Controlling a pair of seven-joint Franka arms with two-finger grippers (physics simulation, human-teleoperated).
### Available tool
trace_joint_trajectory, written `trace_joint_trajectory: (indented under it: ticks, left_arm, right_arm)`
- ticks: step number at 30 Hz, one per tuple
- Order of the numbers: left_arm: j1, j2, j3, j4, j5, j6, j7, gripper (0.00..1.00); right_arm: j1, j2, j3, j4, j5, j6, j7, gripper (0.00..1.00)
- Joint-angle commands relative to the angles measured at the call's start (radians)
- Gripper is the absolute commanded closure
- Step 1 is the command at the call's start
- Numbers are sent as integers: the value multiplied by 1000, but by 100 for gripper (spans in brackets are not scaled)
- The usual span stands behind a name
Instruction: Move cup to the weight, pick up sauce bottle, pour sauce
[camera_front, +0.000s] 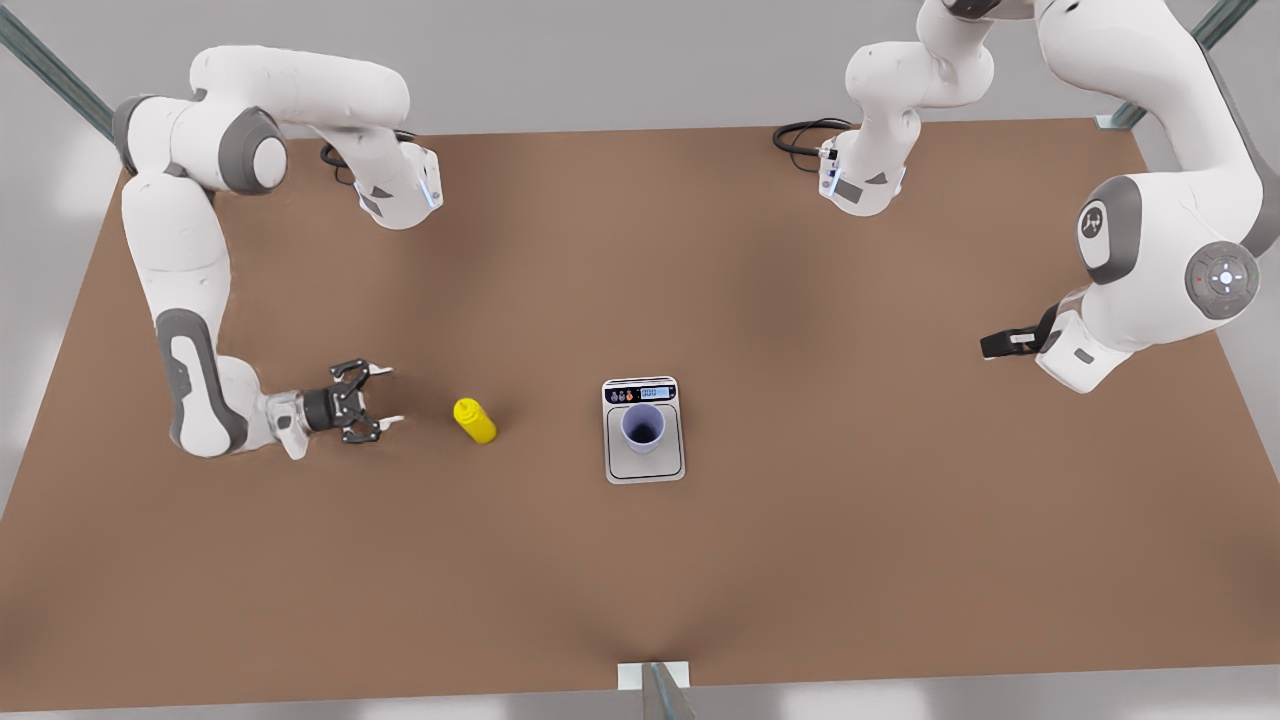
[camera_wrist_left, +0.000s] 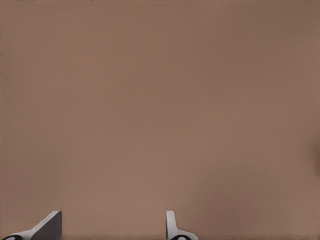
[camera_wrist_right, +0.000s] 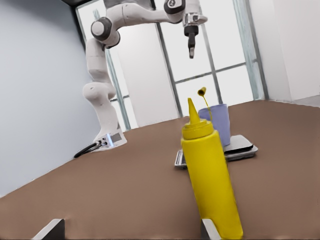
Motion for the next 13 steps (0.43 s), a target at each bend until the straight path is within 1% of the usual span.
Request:
trace_joint_trajectory:
  ticks: [1,2,3,4,5,6,7,8,9,10,11,13]
  left_arm:
    - [0,0,0,1,0,0,0,0]
    - [0,0,0,1,0,0,0,0]
    - [0,0,0,1,0,0,0,0]
    - [0,0,0,1,0,0,0,0]
    - [0,0,0,1,0,0,0,0]
    - [-2,0,0,1,0,2,0,0]
    - [-2,0,0,1,0,3,0,0]
    - [0,0,0,1,0,2,0,0]
    - [0,0,2,4,2,2,0,0]
    - [-2,-3,-1,12,2,6,2,0]
    - [-9,-3,-3,32,0,8,2,0]
    - [-18,-3,-3,36,0,8,2,0]
  right_arm:
    - [-3,-47,0,5,-17,0,79,0]
    - [12,-191,-2,19,-52,4,327,0]
    - [38,-303,-2,20,-104,56,560,0]
    - [87,-406,0,19,-228,234,716,0]
    - [148,-455,1,19,-391,400,934,0]
    - [196,-481,1,20,-529,483,1168,0]
    - [260,-484,0,69,-692,486,1510,0]
    - [316,-487,0,101,-787,486,1778,0]
    - [346,-487,0,131,-857,472,1978,0]
    - [380,-497,0,169,-948,409,2148,0]
    - [388,-495,1,219,-960,365,2195,0]
    - [388,-495,1,239,-980,363,2199,0]
